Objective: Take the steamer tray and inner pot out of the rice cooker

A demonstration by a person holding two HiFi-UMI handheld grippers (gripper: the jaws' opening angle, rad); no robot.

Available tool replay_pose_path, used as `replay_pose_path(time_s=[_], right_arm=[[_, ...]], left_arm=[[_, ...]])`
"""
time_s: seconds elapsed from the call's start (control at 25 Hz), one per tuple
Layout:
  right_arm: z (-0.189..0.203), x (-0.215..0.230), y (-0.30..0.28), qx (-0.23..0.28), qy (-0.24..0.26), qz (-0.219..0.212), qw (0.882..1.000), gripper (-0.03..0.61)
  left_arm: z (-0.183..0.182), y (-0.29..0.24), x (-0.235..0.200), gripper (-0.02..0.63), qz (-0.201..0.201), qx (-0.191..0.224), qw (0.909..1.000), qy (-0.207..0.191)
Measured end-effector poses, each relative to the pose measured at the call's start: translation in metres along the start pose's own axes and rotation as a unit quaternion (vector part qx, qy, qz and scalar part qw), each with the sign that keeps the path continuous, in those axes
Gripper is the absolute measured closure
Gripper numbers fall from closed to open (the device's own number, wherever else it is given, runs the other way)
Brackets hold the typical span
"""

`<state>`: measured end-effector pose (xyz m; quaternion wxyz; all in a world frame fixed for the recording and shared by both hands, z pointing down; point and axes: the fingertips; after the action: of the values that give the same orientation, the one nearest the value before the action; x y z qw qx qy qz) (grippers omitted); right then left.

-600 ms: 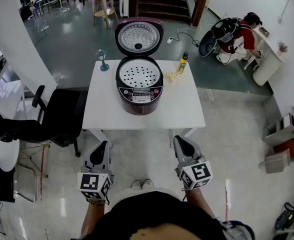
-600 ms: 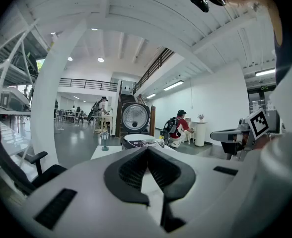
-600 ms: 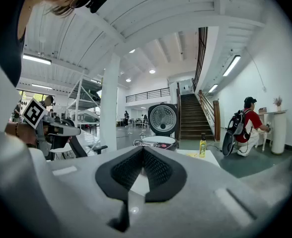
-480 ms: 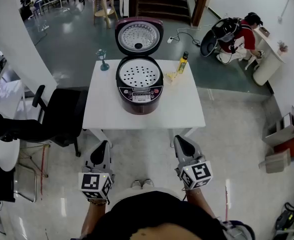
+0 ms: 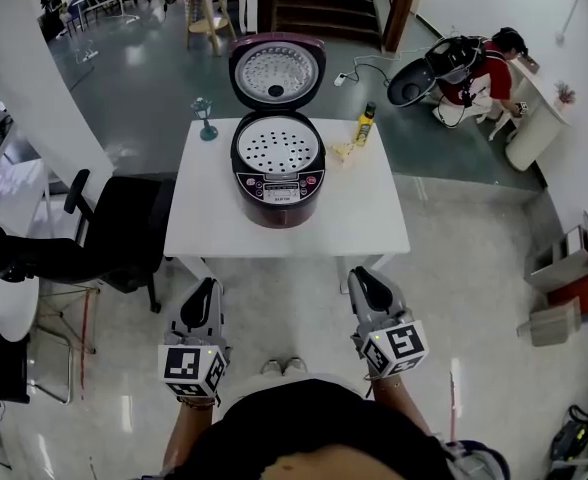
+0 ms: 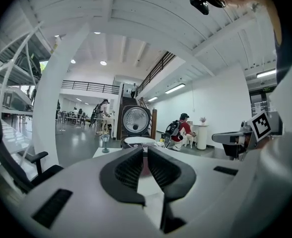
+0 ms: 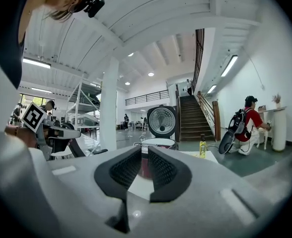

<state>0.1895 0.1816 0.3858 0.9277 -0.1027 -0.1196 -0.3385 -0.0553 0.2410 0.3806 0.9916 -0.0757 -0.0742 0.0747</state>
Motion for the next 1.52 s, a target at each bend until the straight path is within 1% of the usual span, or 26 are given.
replay_pose_path(time_s=[0.16,0.2,0.24,0.28,0.32,0.36,0.44,0.52,0.64,0.72,0.8,0.88,0.96,1.08,1.2,1.32,1.52], right_arm=[[0.001,0.001,-0.001,-0.001,-0.001,-0.004,1.0,0.539],[0.001,0.001,-0.002,-0.003,0.0,-0.004,1.0,0.509],[0.001,0.002,-0.004,-0.006,0.0,-0.003,1.0,0.472],[0.001,0.003,-0.006,-0.009,0.002,-0.001,1.0,0.408],[0.0,0.004,-0.007,-0.012,0.006,0.001,1.0,0.339],[0.001,0.005,-0.009,-0.016,0.011,0.003,1.0,0.313],[0.002,0.007,-0.012,-0.022,0.021,0.008,0.999,0.283],[0.003,0.01,-0.014,-0.026,0.026,0.008,0.999,0.27],[0.002,0.016,-0.014,-0.026,0.022,0.005,0.999,0.268],[-0.003,0.019,-0.012,-0.013,0.022,0.003,1.0,0.268],[-0.009,0.02,-0.011,0.003,0.026,-0.009,1.0,0.27],[-0.012,0.018,-0.011,0.011,0.035,-0.031,0.999,0.27],[-0.009,0.018,-0.01,0.007,0.046,-0.045,0.998,0.27],[0.001,0.022,-0.009,-0.01,0.064,-0.051,0.997,0.27],[0.008,0.028,-0.01,-0.022,0.059,-0.054,0.997,0.27],[0.01,0.035,-0.018,-0.027,0.059,-0.053,0.996,0.27],[0.008,0.051,-0.049,-0.033,0.059,-0.051,0.996,0.27]], left_arm=[[0.002,-0.001,0.001,0.606,-0.004,-0.003,1.0,-0.002],[0.001,-0.002,0.001,0.591,-0.005,-0.002,1.0,-0.001],[0.001,-0.003,0.001,0.503,-0.006,-0.001,1.0,-0.001],[0.001,-0.004,0.001,0.387,-0.008,-0.002,1.0,-0.002],[0.001,-0.005,0.001,0.373,-0.011,-0.005,0.9999,-0.003],[0.002,-0.006,0.001,0.339,-0.015,-0.007,0.9999,-0.003],[0.006,-0.009,0.001,0.283,-0.018,-0.014,0.9997,0.001],[0.008,-0.013,0.004,0.249,-0.019,-0.017,0.9997,0.006],[0.007,-0.016,0.008,0.233,-0.021,-0.02,0.9995,0.008],[0.004,-0.017,0.01,0.23,-0.025,-0.019,0.9995,0.008],[0.001,-0.015,0.012,0.229,-0.033,-0.017,0.9993,0.007],[0.002,-0.013,0.015,0.229,-0.042,-0.018,0.9989,0.008],[0.007,-0.009,0.019,0.229,-0.052,-0.018,0.9984,0.014],[0.015,-0.006,0.026,0.229,-0.06,-0.022,0.9976,0.027],[0.021,-0.008,0.026,0.23,-0.062,-0.032,0.9973,0.023],[0.02,-0.014,0.018,0.23,-0.074,-0.034,0.9966,0.017],[0.023,-0.041,0.002,0.23,-0.078,-0.033,0.9962,0.02]])
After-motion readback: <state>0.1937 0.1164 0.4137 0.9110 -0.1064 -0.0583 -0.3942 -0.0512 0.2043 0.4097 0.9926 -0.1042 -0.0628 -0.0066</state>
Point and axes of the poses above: the fingertips, and each gripper's own axes: y backward along the fingers, x to its right, z out of its underside, and after that the axes turned 13 degrees about -y, right-handed
